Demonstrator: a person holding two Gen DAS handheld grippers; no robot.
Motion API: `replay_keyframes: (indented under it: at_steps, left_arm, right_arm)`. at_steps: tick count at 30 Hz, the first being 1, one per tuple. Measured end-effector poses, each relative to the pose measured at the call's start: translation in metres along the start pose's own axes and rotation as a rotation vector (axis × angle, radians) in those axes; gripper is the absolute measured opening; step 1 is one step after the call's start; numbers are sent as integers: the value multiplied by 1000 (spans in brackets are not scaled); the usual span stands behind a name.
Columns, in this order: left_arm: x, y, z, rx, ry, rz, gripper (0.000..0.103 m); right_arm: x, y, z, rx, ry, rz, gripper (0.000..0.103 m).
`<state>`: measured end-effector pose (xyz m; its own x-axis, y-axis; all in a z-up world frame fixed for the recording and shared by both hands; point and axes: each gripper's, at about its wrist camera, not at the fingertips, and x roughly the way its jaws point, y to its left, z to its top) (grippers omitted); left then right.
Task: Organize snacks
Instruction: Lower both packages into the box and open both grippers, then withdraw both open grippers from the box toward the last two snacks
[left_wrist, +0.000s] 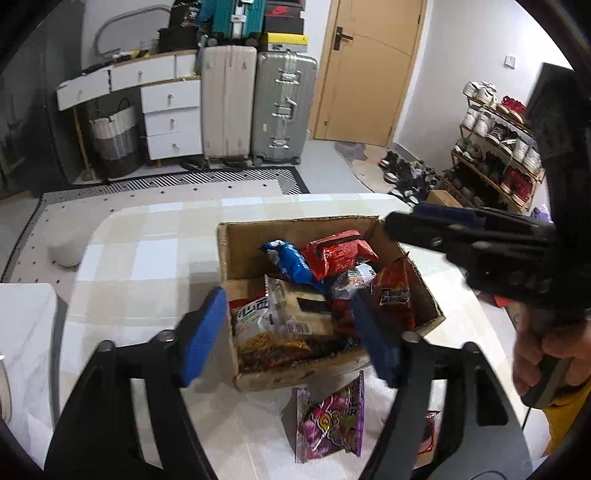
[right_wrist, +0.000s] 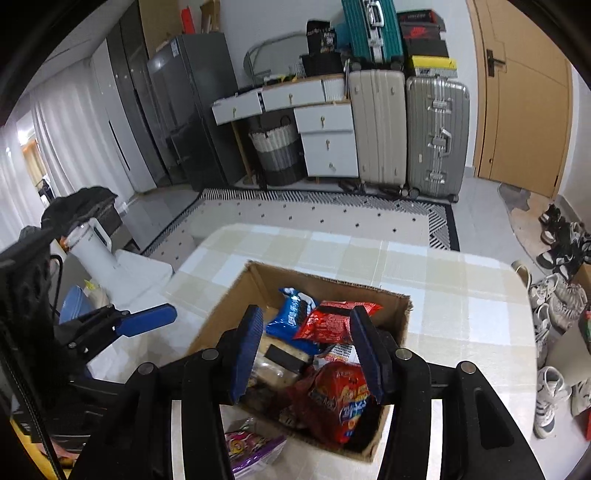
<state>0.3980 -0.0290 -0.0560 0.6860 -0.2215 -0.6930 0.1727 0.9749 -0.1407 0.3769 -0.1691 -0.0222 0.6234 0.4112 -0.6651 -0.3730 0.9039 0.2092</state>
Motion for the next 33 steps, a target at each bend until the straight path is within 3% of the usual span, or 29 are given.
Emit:
replay_keyframes:
  at_steps: [5,10,16,18,20,26,33]
  left_arm:
    - [-40,-12,-7,5,-42,5,77]
    - [-92,-29,-18,15,-96,-24,80]
    - [-151,-44,-37,16,-164,-1,87]
    - [-172,-49,-45,17,-183,5,89]
    - [-192,-54,-54,21,-204,6,103]
    - [-247,-63,-82,26,-277,14,102]
    - [-292,-65,-125,0,-317,12,102]
  right_arm:
    - [-50,12,-7,14,-81,5,52]
    - [-111,32,-21,14,-192,-1,73]
    - [-185,67,-51,-37,-342,-15,93]
    - [-205,79,-63,-52,-383,-23,95]
    - [-226,88,-78,-59,-420,-30,98]
    - [-275,105,-123,-16,-536,-41,102]
    - [-298,117,-168,4,-576,-33,102]
